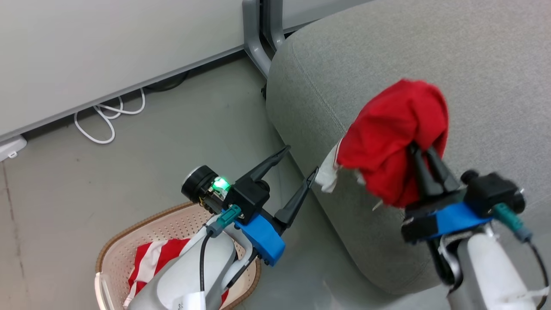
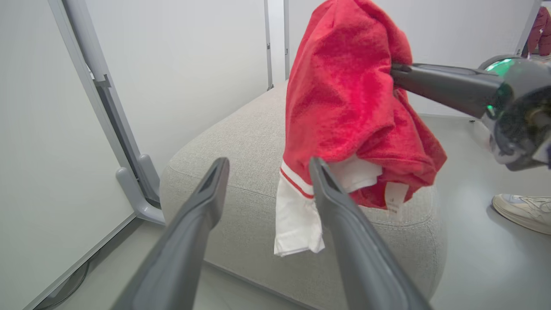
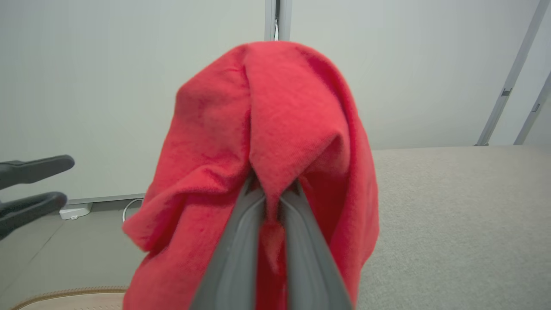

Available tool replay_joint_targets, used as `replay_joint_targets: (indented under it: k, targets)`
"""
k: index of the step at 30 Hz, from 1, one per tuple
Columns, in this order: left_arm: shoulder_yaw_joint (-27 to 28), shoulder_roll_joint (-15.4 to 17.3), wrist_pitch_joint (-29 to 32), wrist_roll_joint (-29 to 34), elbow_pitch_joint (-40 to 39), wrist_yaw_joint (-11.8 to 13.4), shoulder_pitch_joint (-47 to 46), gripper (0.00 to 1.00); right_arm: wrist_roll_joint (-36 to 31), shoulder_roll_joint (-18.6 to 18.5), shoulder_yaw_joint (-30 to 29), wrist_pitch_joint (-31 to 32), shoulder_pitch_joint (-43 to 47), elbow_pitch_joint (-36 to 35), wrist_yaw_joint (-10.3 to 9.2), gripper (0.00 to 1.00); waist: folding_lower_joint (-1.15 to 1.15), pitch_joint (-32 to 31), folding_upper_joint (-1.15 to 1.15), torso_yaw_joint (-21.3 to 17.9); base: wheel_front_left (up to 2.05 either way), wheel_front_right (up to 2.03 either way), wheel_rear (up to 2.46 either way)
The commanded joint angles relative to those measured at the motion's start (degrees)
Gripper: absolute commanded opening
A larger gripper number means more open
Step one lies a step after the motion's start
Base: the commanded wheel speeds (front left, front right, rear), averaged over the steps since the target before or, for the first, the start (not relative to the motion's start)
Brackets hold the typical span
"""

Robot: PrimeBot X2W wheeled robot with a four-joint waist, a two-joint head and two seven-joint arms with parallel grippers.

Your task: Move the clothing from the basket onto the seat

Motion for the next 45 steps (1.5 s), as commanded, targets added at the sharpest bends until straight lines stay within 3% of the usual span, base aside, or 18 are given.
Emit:
replay_joint_targets:
  k: [1,9,17,22,31,40,41,42,43,44,45]
  targets:
    - [0.45,0.20,-0.17,0.33,-0.39,-0.02,-1.04,1.00,0.09,0.02,-0.75,-0.24,-2.21,-0.83,0.00,0.00,0.00,0.84,0.00,0.12,0.00,0.00,0.00]
    - [1.47,1.11,-0.18,2.85,-2.62,-0.02,-5.73,1.00,0.62,-1.69,-10.09,-0.24,-15.50,-3.36,0.00,0.00,0.00,9.53,0.00,2.13,0.00,0.00,0.00]
    - [0.47,2.75,0.03,5.89,-5.48,-0.03,-12.78,1.00,0.25,-7.60,-22.09,-0.23,-31.37,-4.72,0.00,0.00,0.00,22.22,0.00,5.16,0.00,0.00,0.00]
    - [0.43,3.89,0.70,7.01,-7.29,0.02,-16.01,1.00,0.39,-11.89,-26.70,-0.22,-37.42,-2.45,0.00,0.00,0.00,28.41,0.00,6.55,0.00,0.00,0.00]
    - [0.09,4.60,1.03,7.86,-9.30,0.47,-18.24,1.00,-0.99,-15.29,-30.51,-0.24,-39.05,11.53,0.00,0.00,0.00,33.81,0.00,8.04,0.00,0.00,0.00]
    - [-0.12,4.93,0.81,7.40,-9.14,0.94,-18.44,1.00,-1.45,-12.41,-32.90,-0.23,-35.79,20.82,0.00,0.00,0.00,33.95,0.00,8.51,0.00,0.00,0.00]
    - [-0.11,4.94,0.76,7.31,-9.02,1.00,-18.48,1.00,-1.23,-12.17,-33.16,-0.23,-35.38,21.31,0.00,0.02,0.00,33.76,0.00,8.52,0.00,0.00,0.00]
    - [-0.09,4.96,0.70,7.19,-8.89,1.04,-18.41,1.00,-0.96,-11.84,-33.40,-0.22,-35.12,21.26,0.00,0.27,0.00,33.42,0.00,8.48,0.00,0.00,0.00]
    - [-0.03,4.95,0.62,7.07,-8.72,1.15,-18.23,1.00,-1.09,-11.59,-33.40,-0.23,-34.71,20.91,0.00,0.84,0.00,32.98,0.00,8.38,0.00,0.00,0.00]
    - [0.01,4.92,0.54,6.99,-8.48,1.17,-17.89,1.00,-1.12,-11.23,-33.20,-0.22,-34.13,20.47,0.00,1.00,0.00,32.39,0.00,8.23,0.00,0.00,0.00]
    - [0.05,4.82,0.41,6.82,-8.24,1.23,-17.40,1.00,-1.06,-10.97,-32.98,-0.22,-33.38,20.11,0.00,1.00,0.00,31.61,0.00,8.09,0.00,0.00,0.00]
